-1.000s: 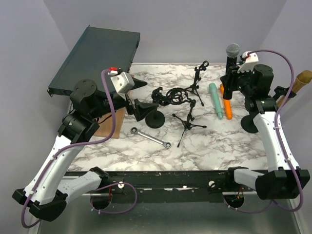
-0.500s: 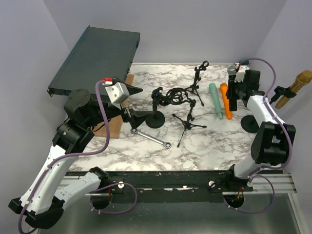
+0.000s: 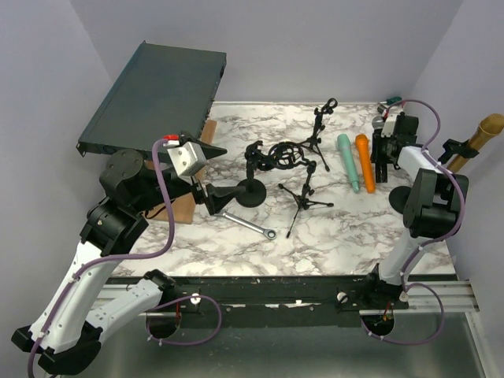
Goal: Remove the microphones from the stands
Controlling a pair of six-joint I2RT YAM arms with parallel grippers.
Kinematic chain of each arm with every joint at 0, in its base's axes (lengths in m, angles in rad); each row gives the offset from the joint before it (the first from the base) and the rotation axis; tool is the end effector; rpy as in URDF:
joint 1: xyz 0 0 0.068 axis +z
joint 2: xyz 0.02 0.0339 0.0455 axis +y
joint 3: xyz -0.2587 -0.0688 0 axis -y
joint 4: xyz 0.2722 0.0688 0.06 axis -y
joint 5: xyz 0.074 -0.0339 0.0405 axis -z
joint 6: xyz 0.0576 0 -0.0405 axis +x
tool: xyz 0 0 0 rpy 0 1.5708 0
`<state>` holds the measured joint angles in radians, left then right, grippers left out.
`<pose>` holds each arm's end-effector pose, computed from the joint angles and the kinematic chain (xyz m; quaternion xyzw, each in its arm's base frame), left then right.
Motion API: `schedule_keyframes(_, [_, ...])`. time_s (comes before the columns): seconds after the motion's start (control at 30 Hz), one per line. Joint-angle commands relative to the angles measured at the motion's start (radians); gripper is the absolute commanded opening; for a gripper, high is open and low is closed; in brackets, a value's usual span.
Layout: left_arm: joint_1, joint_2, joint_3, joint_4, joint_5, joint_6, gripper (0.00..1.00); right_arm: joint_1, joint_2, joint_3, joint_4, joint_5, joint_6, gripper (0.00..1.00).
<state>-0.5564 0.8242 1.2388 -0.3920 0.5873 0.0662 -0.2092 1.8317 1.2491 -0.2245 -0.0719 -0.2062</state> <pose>0.1455 -0.1281 0.4707 0.4020 0.5736 -0.3624 0.6149 0.4293 -0.0869 0.1688 -0.0120 0.9274 -0.0442 0.3713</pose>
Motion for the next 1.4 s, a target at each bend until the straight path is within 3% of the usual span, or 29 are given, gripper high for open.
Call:
schedule_keyframes(0.0, [0.006,-0.016,-0.021,-0.004,-0.008,0.024,0.99,-0.015,0.045,0.059,0.043,0.021,-0.033,0.01])
schedule_keyframes(0.47, [0.006,-0.005,-0.019,-0.010,-0.020,0.040,0.99,-0.022,0.188,0.151,0.022,0.042,-0.043,0.01])
schedule_keyframes(0.87, [0.006,-0.010,-0.035,-0.003,-0.021,0.040,0.99,-0.035,0.202,0.056,0.031,0.062,-0.047,0.30])
schedule_keyframes(1.37, [0.006,-0.020,-0.046,0.005,-0.027,0.047,0.99,-0.036,0.189,0.072,-0.002,0.060,-0.038,0.54])
